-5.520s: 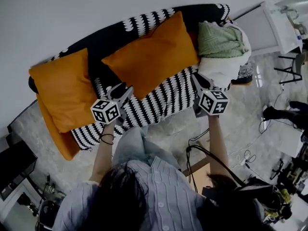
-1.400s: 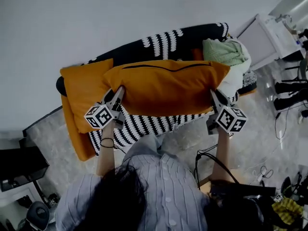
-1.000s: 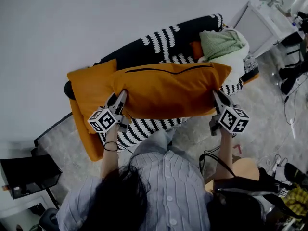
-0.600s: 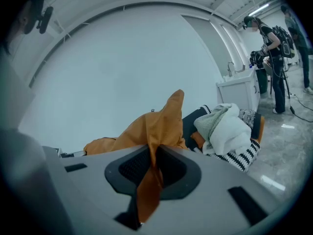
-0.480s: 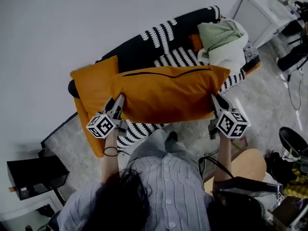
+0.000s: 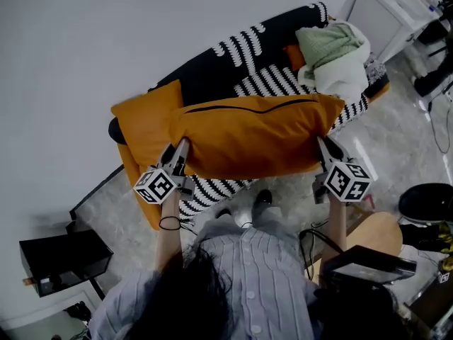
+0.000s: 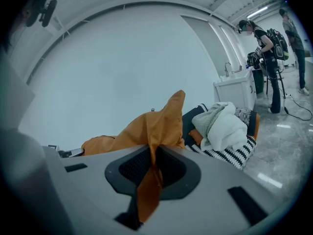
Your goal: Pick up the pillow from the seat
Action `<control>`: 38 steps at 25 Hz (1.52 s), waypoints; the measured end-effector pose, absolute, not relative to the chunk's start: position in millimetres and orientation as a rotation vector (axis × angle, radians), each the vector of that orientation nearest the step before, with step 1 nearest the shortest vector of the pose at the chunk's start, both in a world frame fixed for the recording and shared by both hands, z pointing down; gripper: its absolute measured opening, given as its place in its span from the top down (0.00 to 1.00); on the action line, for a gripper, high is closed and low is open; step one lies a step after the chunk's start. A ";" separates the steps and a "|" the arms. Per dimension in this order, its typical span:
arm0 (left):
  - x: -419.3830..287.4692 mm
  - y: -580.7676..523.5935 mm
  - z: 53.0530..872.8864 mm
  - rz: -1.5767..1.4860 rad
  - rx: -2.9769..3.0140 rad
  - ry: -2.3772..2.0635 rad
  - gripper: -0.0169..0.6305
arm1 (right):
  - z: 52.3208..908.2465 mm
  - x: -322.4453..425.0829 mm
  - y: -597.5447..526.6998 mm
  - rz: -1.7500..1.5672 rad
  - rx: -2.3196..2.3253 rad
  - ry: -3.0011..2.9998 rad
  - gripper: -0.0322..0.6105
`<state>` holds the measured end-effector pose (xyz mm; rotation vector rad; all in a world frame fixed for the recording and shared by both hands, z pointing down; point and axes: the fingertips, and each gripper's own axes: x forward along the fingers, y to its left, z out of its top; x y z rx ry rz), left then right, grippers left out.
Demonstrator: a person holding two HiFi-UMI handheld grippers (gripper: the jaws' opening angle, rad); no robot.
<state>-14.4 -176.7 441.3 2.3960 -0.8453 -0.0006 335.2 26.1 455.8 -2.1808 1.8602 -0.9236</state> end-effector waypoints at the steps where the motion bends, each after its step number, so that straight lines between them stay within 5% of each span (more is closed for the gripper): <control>1: -19.5 -177.2 441.4 -0.001 2.396 -0.843 0.73 | 455.8 330.8 24.7 -0.922 -2.181 1.859 0.86; 28: -270.5 -209.7 448.7 -0.089 2.426 -0.678 0.73 | 454.5 58.8 30.2 -0.898 -2.337 1.757 0.86; 38: -299.4 -175.5 467.1 -0.091 2.380 -0.615 0.73 | 458.0 10.2 90.5 -0.956 -2.413 1.672 0.87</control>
